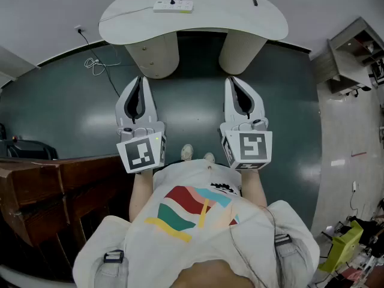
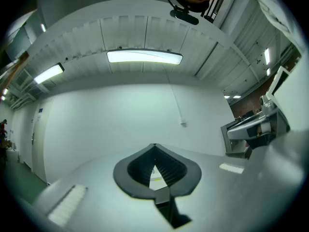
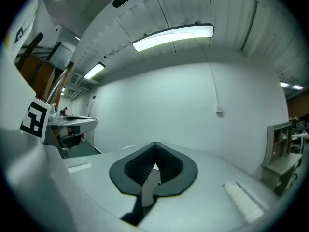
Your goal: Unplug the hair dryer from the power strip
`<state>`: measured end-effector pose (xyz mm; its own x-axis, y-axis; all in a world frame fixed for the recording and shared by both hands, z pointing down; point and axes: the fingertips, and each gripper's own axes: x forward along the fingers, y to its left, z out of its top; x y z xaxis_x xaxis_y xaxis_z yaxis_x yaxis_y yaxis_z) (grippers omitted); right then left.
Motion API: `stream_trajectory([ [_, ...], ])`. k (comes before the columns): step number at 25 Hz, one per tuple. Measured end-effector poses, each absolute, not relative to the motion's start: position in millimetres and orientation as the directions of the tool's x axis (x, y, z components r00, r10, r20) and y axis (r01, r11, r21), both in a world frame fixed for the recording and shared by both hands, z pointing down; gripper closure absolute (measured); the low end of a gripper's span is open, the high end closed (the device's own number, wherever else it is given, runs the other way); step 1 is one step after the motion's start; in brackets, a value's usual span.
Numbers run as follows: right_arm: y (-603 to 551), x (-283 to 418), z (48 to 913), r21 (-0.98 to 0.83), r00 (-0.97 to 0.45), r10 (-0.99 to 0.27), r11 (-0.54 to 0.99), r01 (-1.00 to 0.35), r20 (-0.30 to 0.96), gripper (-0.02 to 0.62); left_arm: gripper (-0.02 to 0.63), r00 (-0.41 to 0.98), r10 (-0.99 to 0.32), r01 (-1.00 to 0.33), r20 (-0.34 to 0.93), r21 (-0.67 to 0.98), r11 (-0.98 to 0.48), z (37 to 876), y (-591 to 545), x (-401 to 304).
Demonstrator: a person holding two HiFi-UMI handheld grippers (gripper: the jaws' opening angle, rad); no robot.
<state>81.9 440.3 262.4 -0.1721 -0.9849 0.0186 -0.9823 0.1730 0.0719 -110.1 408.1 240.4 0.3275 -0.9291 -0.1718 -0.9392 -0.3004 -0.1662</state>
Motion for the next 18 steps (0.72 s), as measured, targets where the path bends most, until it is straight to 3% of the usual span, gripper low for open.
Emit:
stream_trajectory([
  [18,415,65,262,0.015,-0.179,-0.984,0.179,-0.984,0.004,0.583,0.612,0.385,-0.906,-0.918,-0.178,-0.179,-0.355,242,382,-110],
])
